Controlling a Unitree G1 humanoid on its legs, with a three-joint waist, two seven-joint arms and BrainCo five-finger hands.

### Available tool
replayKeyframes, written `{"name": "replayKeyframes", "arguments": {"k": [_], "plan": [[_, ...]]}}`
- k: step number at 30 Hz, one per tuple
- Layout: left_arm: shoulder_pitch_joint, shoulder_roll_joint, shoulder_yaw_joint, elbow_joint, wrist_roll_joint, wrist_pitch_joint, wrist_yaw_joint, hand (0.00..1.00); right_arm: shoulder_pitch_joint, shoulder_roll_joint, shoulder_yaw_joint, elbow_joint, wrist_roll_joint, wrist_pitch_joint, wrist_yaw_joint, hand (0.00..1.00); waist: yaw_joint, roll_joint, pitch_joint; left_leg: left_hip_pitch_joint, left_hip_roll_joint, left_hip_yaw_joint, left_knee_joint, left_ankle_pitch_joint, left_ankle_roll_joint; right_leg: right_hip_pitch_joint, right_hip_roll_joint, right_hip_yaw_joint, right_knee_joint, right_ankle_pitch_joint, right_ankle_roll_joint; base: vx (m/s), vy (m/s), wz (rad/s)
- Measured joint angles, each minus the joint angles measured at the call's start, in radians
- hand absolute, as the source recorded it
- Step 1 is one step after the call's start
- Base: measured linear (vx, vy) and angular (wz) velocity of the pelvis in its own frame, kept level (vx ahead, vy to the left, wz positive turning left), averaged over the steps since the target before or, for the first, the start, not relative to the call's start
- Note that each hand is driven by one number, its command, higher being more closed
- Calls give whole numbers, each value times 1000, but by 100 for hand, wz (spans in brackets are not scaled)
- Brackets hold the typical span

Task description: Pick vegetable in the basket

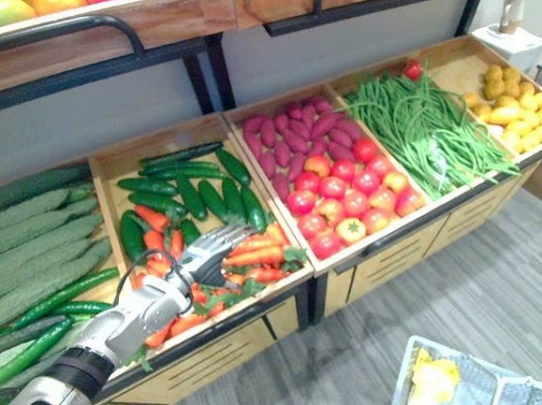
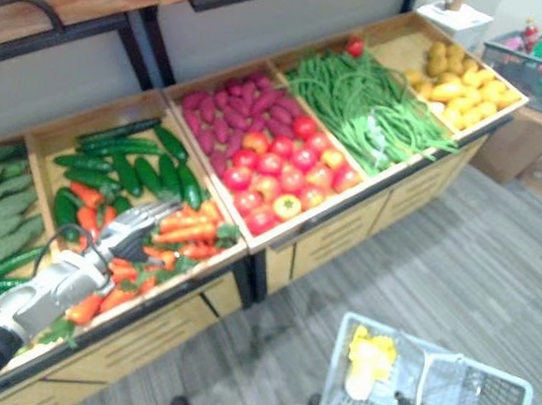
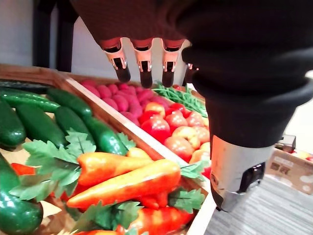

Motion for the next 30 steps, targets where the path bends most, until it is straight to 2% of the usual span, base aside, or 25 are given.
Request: {"name": "replayKeyframes", "arguments": {"k": [6, 9, 12, 16, 20, 30], "plan": [[-31, -14, 1, 126, 0, 42, -18, 0, 30, -1, 20, -26, -38, 21, -3, 100, 2, -10, 20, -5, -3, 32, 0, -3, -4, -33, -3, 28, -5, 6, -2, -83, 19, -14], [-56, -40, 7, 193, 1, 79, -16, 0, 58, -1, 39, -28, -37, 32, -6, 100, 1, -11, 25, -15, -7, 35, 0, -3, -4, -49, -7, 31, -5, 6, -1, 0, 10, -4], [-74, -49, 27, 227, 2, 100, -15, 0, 57, 0, 39, -28, -37, 38, -7, 100, 1, -16, 44, -19, -7, 40, 1, -2, -2, -60, -7, 38, -4, 17, 9, 52, -1, -11], [-94, -73, 47, 254, 3, 114, -13, 0, 49, 0, 39, -30, -37, 38, -7, 100, 1, -16, 50, -34, -8, 48, 6, 1, 1, -79, -6, 42, -6, 26, 12, 94, -5, -8], [-128, -89, 104, 265, 10, 133, 25, 0, 15, 0, 40, -34, -38, 36, -11, 100, -1, -21, 82, -36, -8, 55, 7, 2, 2, -87, -4, 52, -4, 28, 14, 68, -4, -7], [-171, -118, 116, 255, 22, 157, 60, 0, -36, 0, 40, -39, -37, 25, -19, 100, -2, -35, 131, -56, -6, 83, 7, 2, 1, -139, 4, 93, 9, 38, 14, 14, 3, -9]]}}
